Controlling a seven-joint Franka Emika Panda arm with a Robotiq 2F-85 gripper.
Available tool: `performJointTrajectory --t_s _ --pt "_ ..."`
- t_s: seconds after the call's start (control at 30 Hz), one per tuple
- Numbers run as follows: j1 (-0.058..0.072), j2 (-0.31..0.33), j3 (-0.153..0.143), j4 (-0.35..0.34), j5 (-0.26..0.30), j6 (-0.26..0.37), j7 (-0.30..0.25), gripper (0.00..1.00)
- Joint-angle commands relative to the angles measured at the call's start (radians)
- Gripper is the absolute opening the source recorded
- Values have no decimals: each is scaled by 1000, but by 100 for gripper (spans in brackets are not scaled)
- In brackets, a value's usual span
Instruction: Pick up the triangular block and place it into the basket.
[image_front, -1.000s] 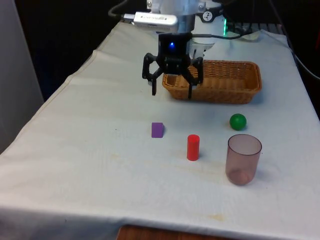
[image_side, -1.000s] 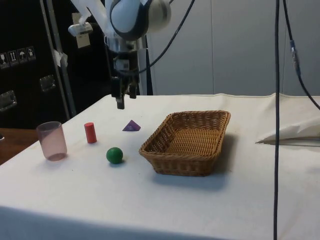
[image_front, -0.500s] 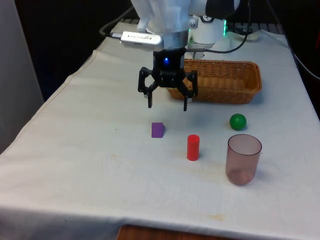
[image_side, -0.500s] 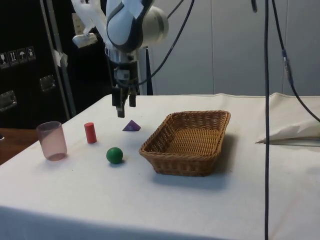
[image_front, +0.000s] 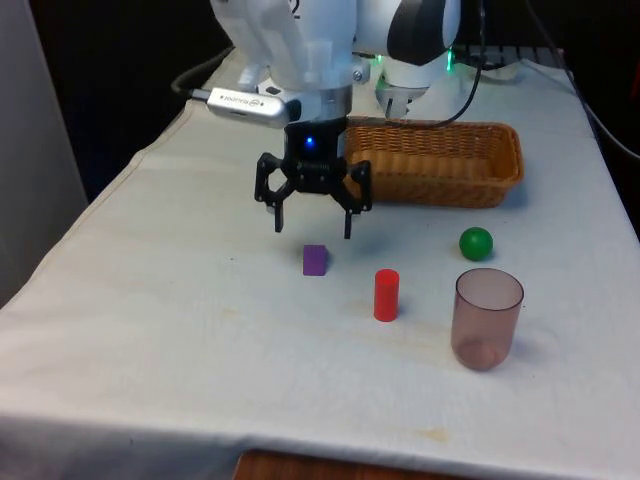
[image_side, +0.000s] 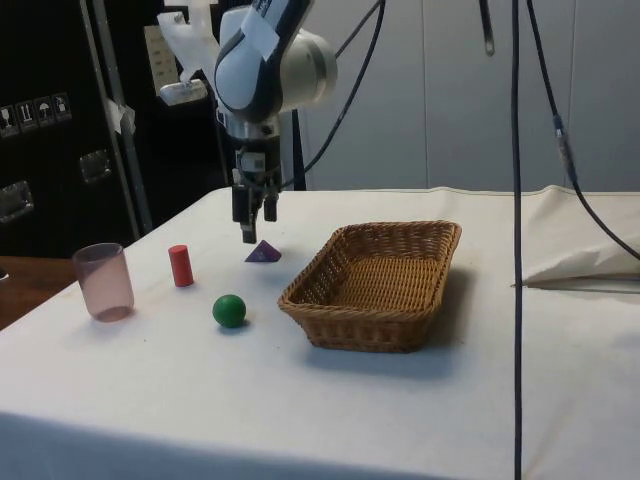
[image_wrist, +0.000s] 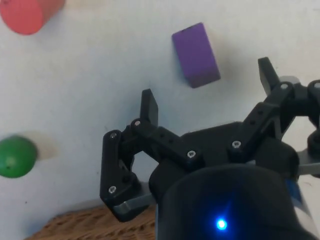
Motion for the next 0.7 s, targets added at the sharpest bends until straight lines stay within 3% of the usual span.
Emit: performJointTrajectory --t_s 0.0,0.13,0.17,0.2,0.43,0.47,0.5,0.67 --pt "-12 8 10 7 11 10 -14 100" --pt "-16 23 9 13 15 14 -25 100" --pt "-5 20 -4 10 3 2 -11 100" --pt "-17 26 9 13 16 15 -27 100" --pt "-22 49 9 24 18 20 -33 100" --pt "-10 47 -5 20 4 7 -19 100" --pt "-23 52 9 26 18 20 -34 100" --pt "-26 70 7 39 21 20 -38 99"
